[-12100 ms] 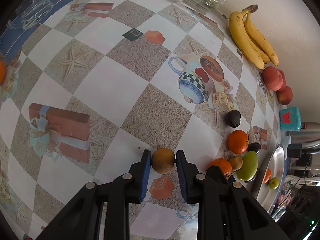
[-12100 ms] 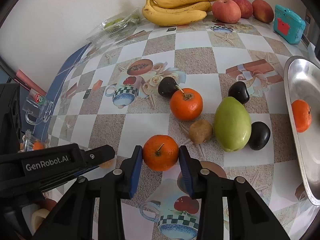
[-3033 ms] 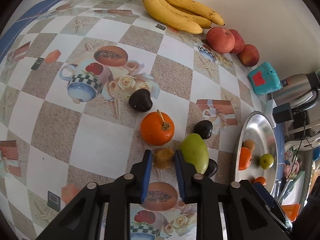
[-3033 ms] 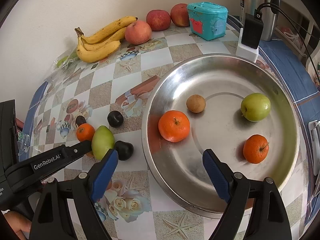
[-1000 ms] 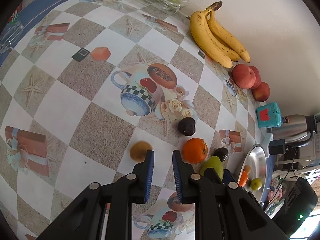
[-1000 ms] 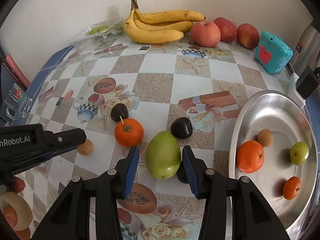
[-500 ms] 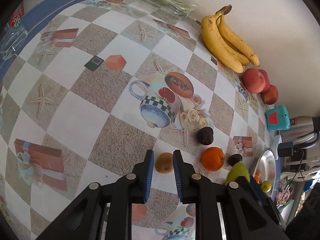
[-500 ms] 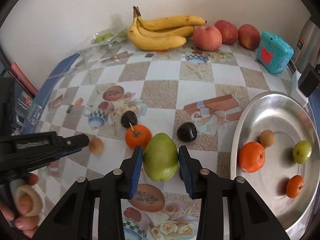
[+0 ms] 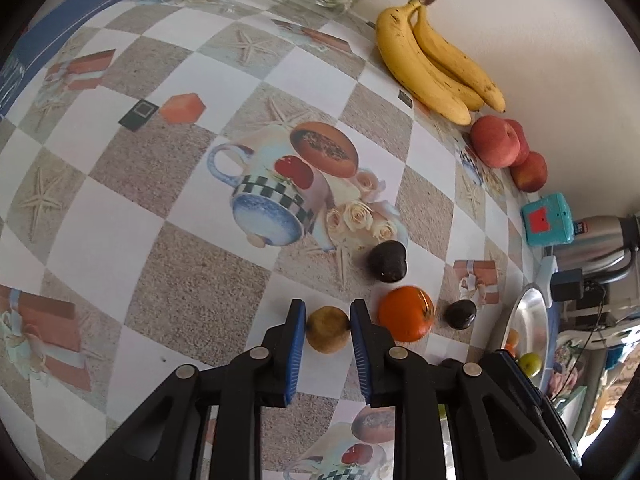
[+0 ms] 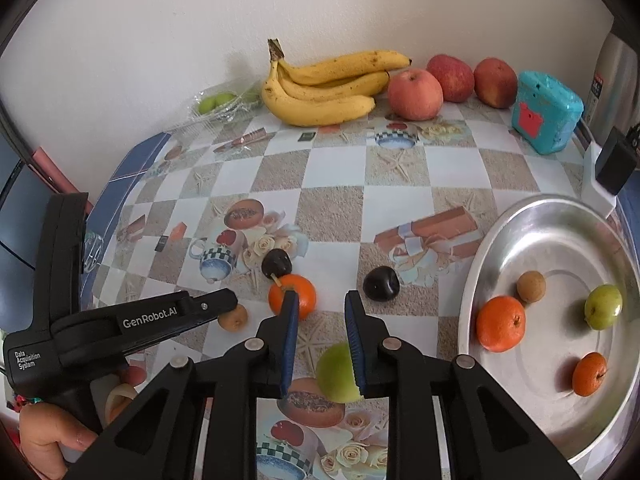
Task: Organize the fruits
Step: 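Close the right gripper around the large green pear while the left gripper holds the kiwi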
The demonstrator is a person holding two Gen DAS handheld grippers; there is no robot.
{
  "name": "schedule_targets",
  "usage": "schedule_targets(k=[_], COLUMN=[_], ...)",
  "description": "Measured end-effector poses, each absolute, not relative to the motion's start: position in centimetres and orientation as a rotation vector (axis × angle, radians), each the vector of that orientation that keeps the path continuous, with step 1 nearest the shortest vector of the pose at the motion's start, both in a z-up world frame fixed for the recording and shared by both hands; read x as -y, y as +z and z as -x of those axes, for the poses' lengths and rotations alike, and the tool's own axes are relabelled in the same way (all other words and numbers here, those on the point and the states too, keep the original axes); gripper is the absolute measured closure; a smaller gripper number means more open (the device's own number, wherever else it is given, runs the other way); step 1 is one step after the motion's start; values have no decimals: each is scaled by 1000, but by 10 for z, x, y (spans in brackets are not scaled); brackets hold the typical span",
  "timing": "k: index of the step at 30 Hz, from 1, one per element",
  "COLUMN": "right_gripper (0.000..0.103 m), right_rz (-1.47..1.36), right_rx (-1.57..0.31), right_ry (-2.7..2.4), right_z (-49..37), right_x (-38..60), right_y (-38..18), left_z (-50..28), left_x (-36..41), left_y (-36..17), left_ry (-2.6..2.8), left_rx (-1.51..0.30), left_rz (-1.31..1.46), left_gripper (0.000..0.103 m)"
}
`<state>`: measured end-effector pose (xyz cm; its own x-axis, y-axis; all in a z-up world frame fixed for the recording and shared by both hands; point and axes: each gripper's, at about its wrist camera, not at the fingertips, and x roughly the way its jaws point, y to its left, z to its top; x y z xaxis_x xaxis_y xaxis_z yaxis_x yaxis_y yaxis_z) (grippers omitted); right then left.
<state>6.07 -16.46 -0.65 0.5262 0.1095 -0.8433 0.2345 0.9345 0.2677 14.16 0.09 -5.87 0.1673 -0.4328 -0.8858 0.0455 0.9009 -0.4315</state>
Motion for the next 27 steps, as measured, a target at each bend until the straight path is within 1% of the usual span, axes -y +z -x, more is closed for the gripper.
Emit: schedule_targets(k=[4,10,27], right_gripper=[79,79,77], right_rz=[-383,-435,-465], right_rx=[-1030,-1050,-1065], right_ry=[-87,-112,-115], right_z=[-52,-42,-48], right_x=[170,182,184], right_y=[-9,-13,-25], left_z=[-139,-136,-130], left_x=[6,8,26], left_y=[-61,-63,-62], left_ry=[-352,-354,-386], left_rx=[-1374,-1379,-1374], left_rz=[312,309,249], left_gripper=[76,76,76])
